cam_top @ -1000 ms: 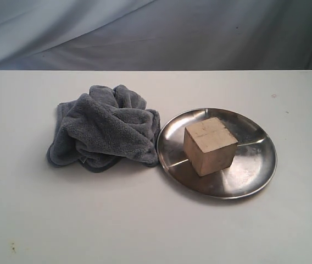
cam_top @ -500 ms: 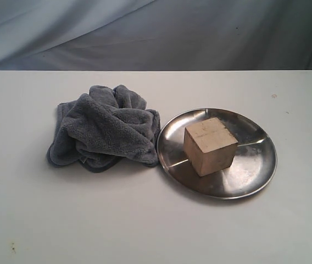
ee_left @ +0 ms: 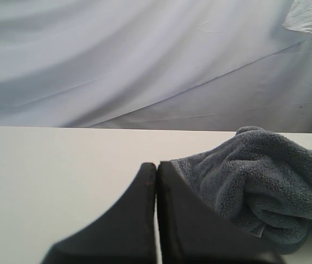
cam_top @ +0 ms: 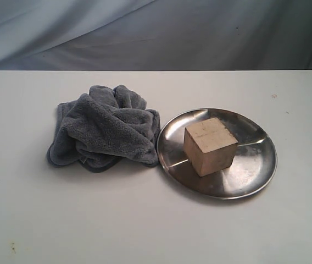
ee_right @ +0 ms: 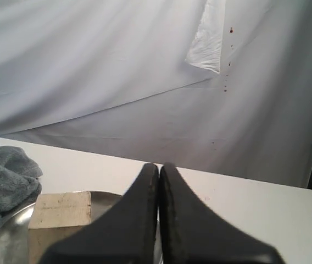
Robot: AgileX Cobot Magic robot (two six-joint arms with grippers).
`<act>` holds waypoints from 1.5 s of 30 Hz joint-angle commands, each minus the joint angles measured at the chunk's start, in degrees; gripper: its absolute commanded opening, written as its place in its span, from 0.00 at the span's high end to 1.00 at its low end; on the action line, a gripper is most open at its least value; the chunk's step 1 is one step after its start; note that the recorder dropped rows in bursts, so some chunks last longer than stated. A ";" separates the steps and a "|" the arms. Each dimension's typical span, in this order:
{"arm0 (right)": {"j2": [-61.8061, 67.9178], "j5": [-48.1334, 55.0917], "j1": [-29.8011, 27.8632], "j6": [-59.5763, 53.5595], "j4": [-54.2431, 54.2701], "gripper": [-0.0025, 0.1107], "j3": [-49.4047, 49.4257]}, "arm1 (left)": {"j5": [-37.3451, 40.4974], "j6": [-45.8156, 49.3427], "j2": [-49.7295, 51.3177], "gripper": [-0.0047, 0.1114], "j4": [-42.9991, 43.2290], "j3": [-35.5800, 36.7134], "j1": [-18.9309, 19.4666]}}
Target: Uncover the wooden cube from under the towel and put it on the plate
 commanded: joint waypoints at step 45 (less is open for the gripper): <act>-0.28 -1.39 0.24 0.01 -3.66 0.98 3.98 | -0.23 -0.16 -0.09 0.95 0.04 0.25 -0.05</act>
